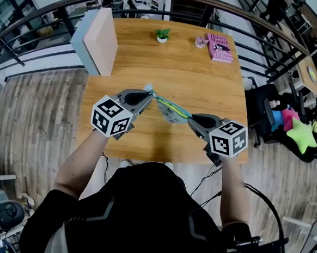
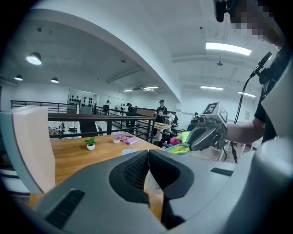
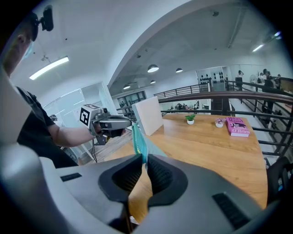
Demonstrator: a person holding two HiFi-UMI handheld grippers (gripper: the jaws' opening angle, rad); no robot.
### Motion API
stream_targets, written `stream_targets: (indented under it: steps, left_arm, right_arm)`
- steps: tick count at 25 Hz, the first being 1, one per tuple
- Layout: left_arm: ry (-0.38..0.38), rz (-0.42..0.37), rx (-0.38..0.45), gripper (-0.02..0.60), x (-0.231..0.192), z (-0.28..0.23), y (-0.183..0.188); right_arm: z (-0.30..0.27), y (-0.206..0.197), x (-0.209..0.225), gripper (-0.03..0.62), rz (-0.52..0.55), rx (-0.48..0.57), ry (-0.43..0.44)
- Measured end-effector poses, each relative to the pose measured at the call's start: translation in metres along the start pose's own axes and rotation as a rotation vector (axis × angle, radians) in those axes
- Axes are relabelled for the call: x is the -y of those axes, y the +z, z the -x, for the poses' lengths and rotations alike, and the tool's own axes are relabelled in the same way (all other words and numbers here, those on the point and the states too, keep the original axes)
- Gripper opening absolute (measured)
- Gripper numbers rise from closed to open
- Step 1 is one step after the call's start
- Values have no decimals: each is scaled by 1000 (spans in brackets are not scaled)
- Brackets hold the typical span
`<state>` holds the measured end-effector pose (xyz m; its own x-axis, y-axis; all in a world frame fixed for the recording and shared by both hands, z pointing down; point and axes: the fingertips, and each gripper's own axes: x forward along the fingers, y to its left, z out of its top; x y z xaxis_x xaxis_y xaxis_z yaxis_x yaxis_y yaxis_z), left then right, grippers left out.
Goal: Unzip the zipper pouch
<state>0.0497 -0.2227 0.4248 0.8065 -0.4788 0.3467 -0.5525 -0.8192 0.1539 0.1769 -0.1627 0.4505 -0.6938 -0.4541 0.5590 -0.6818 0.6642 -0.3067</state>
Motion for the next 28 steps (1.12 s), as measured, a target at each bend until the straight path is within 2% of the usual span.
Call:
stream_targets:
  steps: [3, 11, 18, 22, 28]
  left_arm:
    - [35, 6, -10, 31, -11, 4, -3]
    - [65, 46, -42, 31, -14, -6, -25]
    - [89, 76, -80, 31, -14, -46, -39]
    - [97, 94, -101, 31, -11, -73, -49]
    - [199, 75, -114, 31, -38, -91, -43]
  right_arm:
    - [1, -4, 10, 48, -14, -3, -12]
    - [-6, -12, 28, 48, 9, -28, -21]
    - [-11, -27, 69, 48, 13, -75, -55]
    - [-10, -37, 99, 49, 6, -67, -64]
    - [-37, -21, 131, 48, 52, -69, -4]
